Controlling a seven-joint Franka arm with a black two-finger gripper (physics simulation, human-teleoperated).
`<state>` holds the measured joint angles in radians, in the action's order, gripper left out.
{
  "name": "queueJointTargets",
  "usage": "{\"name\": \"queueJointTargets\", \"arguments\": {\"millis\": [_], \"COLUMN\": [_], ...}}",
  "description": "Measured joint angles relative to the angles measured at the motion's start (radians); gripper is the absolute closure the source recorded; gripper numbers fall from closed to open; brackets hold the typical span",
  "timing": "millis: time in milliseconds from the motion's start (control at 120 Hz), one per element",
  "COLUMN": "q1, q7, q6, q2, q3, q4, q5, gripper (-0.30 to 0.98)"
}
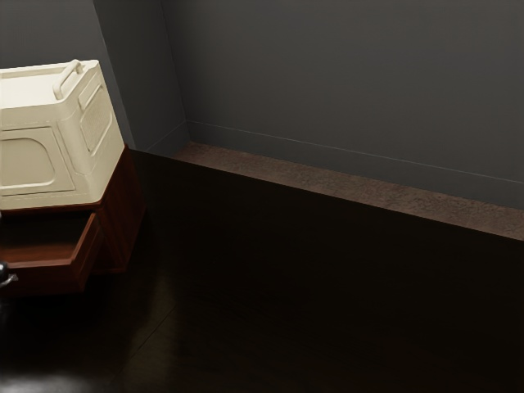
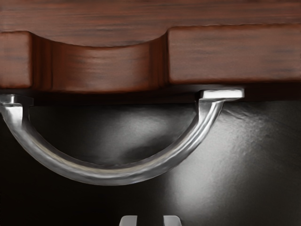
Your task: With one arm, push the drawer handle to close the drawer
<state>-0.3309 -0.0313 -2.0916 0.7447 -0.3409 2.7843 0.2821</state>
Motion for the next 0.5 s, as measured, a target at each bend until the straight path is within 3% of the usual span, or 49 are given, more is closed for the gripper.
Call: {"name": "queueJointTargets", "arguments": {"millis": [500], "q1": [0.006], "q7": [-0.004], "q6": [-0.034], "q2": [-0.083], "q3": [-0.001], "q4": [-0.035], "q5": [-0.015], "gripper": [0.78]}}
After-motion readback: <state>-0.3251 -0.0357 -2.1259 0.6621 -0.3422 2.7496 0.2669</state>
